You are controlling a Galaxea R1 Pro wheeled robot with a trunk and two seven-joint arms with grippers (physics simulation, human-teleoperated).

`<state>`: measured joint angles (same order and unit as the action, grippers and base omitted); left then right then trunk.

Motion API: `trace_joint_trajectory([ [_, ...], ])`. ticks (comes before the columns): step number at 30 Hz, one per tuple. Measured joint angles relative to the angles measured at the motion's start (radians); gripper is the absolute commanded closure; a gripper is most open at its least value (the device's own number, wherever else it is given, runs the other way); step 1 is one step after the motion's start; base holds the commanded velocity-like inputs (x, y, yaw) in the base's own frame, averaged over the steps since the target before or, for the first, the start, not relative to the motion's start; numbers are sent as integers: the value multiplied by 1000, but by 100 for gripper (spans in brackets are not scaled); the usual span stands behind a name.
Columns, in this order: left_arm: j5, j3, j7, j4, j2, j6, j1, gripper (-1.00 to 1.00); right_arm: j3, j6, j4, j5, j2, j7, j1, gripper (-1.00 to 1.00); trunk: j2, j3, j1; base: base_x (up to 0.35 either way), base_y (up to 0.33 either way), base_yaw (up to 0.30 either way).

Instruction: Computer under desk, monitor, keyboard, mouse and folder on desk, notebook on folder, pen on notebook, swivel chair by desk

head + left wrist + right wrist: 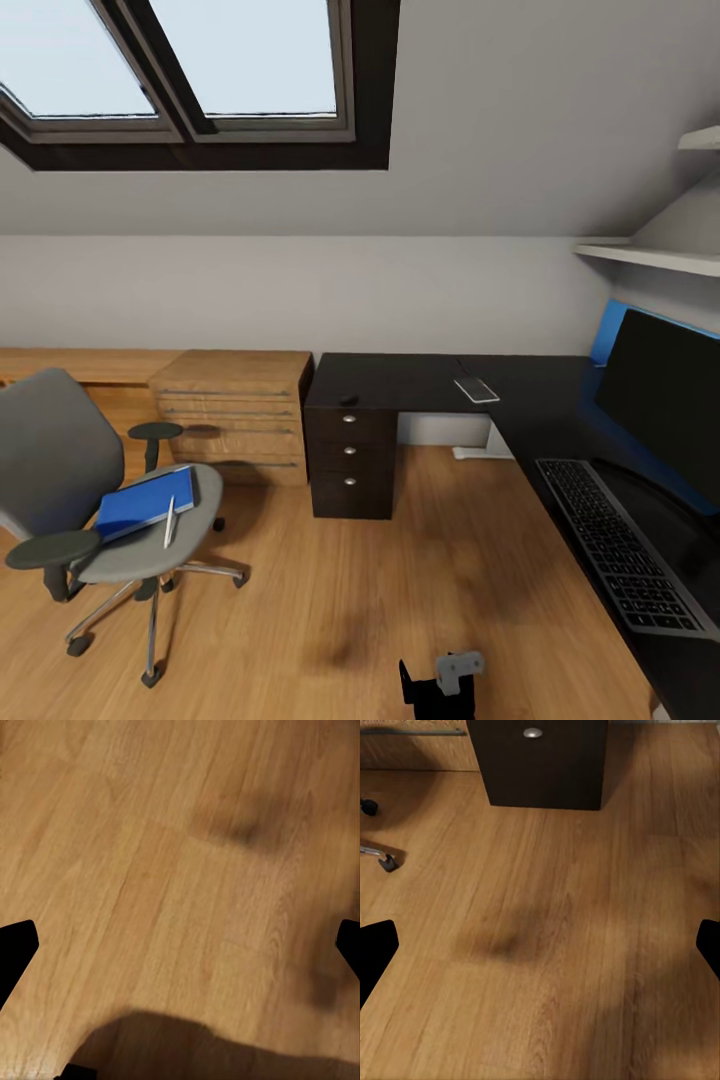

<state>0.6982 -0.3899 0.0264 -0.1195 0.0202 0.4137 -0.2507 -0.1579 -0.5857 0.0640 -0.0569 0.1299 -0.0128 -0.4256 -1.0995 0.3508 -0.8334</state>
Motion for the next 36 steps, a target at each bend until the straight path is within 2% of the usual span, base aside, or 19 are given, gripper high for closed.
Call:
trace_joint_trajectory([
  [24, 1, 1, -1, 0, 0, -6, 0, -100, -2, 0, 1, 2, -3, 0, 0, -100, 168, -75, 92, 0, 0, 0],
  [36, 1, 1, 0, 0, 0, -3, 0, -100, -2, 0, 2, 2, -3, 0, 0, -100, 168, -76, 93, 56, 0, 0],
])
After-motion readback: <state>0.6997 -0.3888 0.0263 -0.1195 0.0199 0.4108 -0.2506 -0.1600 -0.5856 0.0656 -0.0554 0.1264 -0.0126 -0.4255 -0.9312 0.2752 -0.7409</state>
